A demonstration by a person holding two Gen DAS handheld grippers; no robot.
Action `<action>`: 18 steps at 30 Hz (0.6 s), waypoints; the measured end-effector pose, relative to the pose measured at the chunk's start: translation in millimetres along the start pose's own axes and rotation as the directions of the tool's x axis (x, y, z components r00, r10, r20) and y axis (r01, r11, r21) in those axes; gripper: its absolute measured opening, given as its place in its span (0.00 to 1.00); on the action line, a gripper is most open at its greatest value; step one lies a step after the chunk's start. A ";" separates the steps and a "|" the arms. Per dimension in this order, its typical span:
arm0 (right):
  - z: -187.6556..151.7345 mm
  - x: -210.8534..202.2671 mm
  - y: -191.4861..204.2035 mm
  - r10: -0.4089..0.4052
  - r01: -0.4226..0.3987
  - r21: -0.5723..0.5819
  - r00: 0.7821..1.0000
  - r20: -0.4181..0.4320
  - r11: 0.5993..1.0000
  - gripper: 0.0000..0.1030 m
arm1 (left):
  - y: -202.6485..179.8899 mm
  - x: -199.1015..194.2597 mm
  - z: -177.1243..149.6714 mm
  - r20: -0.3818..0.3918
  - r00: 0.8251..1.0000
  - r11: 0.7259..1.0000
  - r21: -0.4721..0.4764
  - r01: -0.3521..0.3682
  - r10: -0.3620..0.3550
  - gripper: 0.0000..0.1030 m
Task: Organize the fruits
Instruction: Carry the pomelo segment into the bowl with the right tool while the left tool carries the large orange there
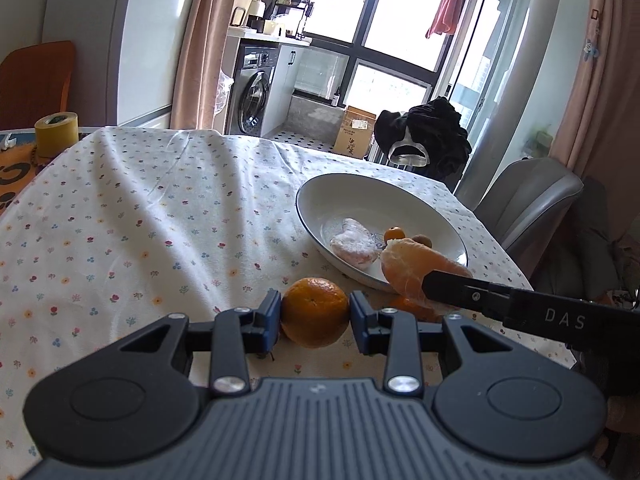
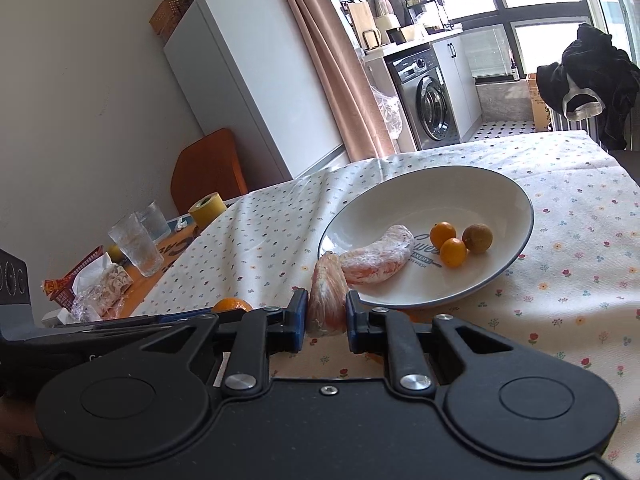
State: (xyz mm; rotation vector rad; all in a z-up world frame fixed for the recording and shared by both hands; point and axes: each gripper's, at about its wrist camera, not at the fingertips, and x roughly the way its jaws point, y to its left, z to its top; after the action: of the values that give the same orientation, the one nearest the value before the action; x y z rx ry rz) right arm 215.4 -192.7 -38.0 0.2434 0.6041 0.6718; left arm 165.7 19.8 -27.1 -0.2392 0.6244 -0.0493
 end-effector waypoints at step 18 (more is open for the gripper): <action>14.2 -3.0 -47.0 -0.081 0.078 0.052 0.996 0.045 0.996 0.18 | -27.6 23.5 18.2 -0.007 1.000 0.997 0.073 0.019 -0.018 0.34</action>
State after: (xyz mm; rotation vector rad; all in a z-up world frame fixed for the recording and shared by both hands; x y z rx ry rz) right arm 246.0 -230.8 -43.9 0.2794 0.5826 0.5734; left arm 196.2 -6.1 -19.8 -0.1743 0.6255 -0.0903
